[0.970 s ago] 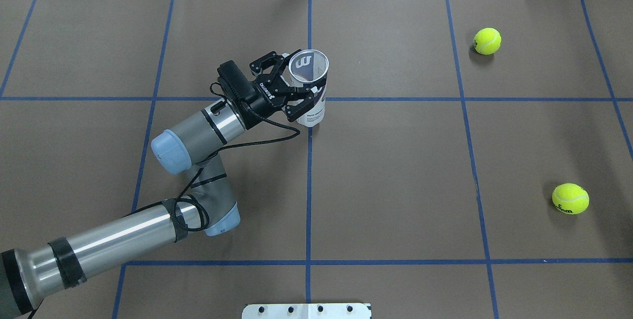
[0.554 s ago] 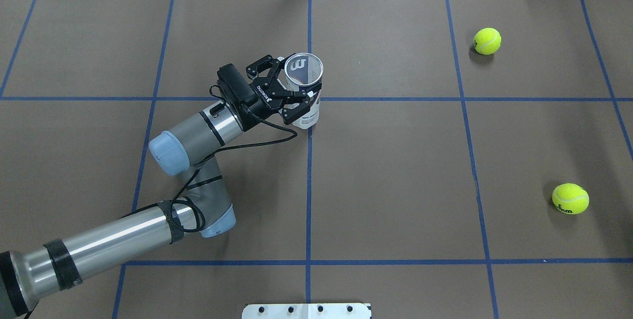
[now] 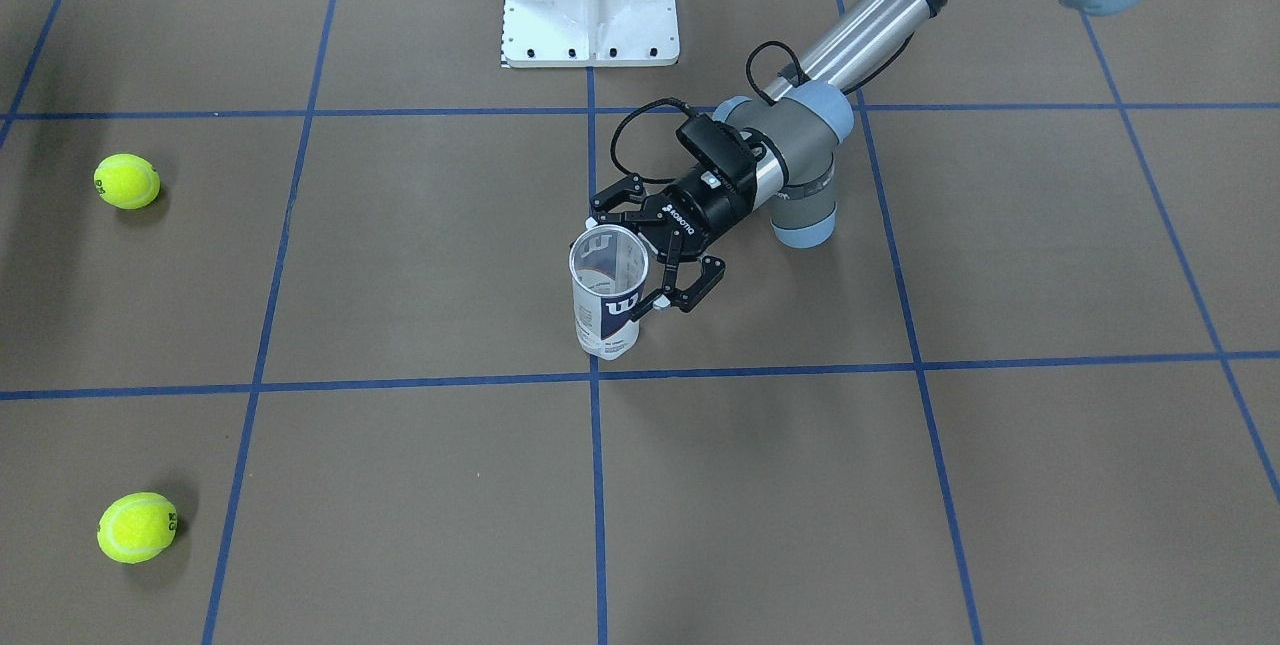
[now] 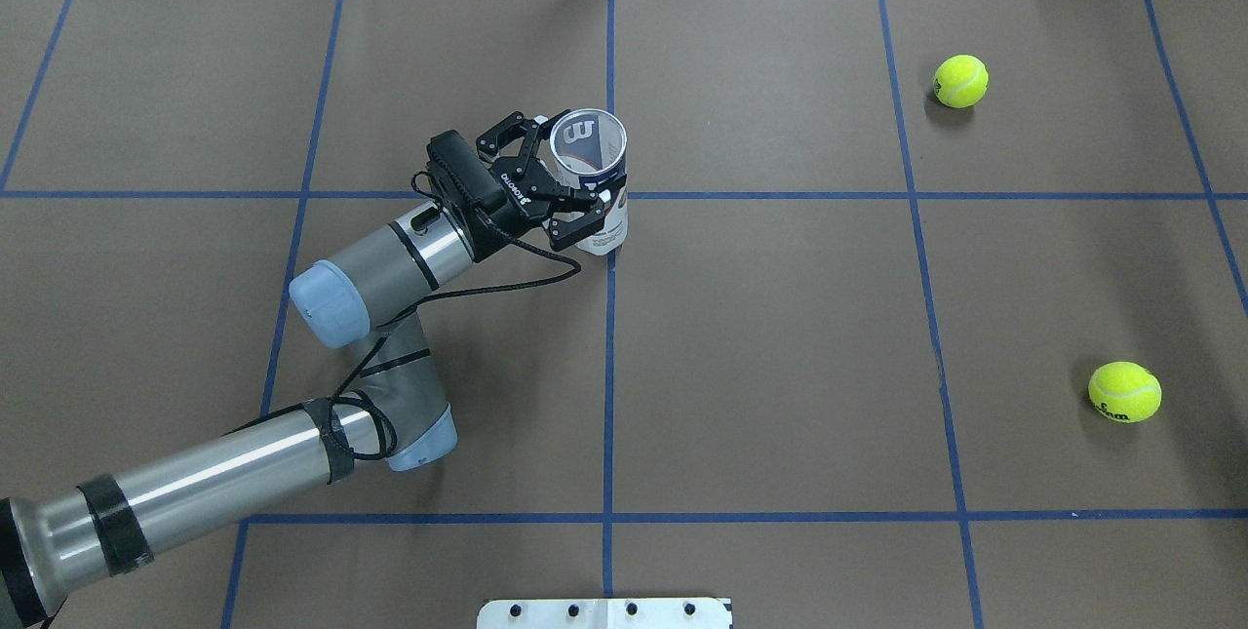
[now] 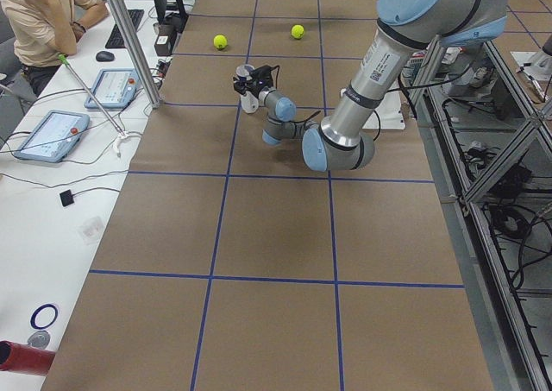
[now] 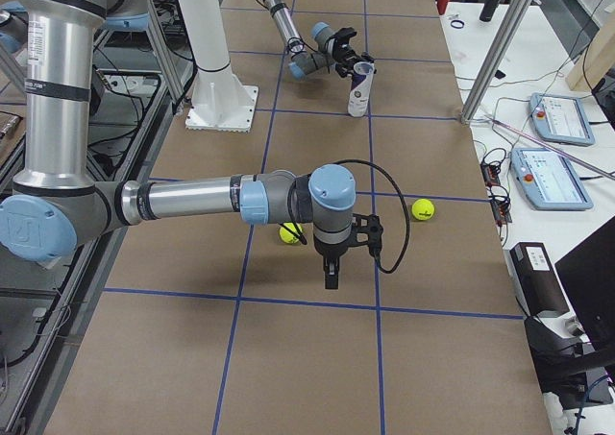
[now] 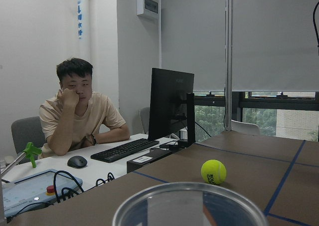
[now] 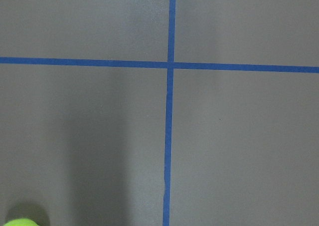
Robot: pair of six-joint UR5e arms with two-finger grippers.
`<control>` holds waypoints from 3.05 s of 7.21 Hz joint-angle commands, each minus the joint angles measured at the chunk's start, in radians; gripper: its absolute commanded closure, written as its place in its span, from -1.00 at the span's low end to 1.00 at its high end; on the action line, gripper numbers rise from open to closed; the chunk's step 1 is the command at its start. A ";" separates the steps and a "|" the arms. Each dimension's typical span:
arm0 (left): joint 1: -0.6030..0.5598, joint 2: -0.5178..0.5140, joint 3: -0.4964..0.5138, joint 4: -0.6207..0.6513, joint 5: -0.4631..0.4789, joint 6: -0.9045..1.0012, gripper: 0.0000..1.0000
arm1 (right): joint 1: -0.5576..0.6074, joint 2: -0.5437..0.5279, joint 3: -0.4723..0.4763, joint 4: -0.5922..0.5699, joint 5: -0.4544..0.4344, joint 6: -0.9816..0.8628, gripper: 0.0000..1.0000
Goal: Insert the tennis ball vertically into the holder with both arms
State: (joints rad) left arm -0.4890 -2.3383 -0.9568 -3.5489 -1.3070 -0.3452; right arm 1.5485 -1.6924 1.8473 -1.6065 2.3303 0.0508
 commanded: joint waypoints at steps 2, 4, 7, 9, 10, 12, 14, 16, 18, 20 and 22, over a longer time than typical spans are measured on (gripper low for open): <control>0.001 0.001 0.000 0.001 0.000 -0.001 -0.99 | -0.043 0.008 0.033 0.008 0.236 -0.002 -1.00; 0.001 0.001 0.000 0.002 0.000 -0.001 -0.98 | -0.146 -0.013 0.046 0.139 0.231 0.103 -0.99; 0.000 0.001 0.000 0.002 0.000 0.000 -0.98 | -0.376 -0.102 0.063 0.426 -0.035 0.451 -0.99; 0.000 0.001 0.000 0.002 0.000 -0.001 -0.99 | -0.544 -0.165 0.059 0.607 -0.171 0.680 -0.99; 0.000 0.001 0.000 0.001 0.000 -0.001 -0.99 | -0.629 -0.199 0.046 0.670 -0.262 0.728 -0.99; 0.001 0.001 0.000 0.002 0.000 0.000 -0.99 | -0.706 -0.228 0.010 0.776 -0.319 0.800 -0.99; 0.000 0.002 0.001 0.001 0.000 0.000 -0.99 | -0.813 -0.230 0.010 0.783 -0.418 0.877 -0.99; 0.003 0.002 0.001 0.001 0.000 -0.001 -0.99 | -0.853 -0.256 0.010 0.783 -0.440 0.877 -1.00; 0.003 0.002 0.000 0.001 0.000 -0.001 -0.99 | -0.867 -0.259 0.009 0.783 -0.439 0.874 -0.24; 0.003 0.002 0.000 0.001 0.000 -0.001 -0.99 | -0.874 -0.248 0.018 0.781 -0.427 0.877 0.18; 0.003 0.002 0.000 0.001 0.000 -0.001 -0.99 | -0.849 -0.172 0.027 0.775 -0.416 0.877 0.93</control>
State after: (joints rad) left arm -0.4863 -2.3365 -0.9572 -3.5481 -1.3069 -0.3467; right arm 0.6807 -1.9137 1.8683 -0.8279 1.9068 0.9273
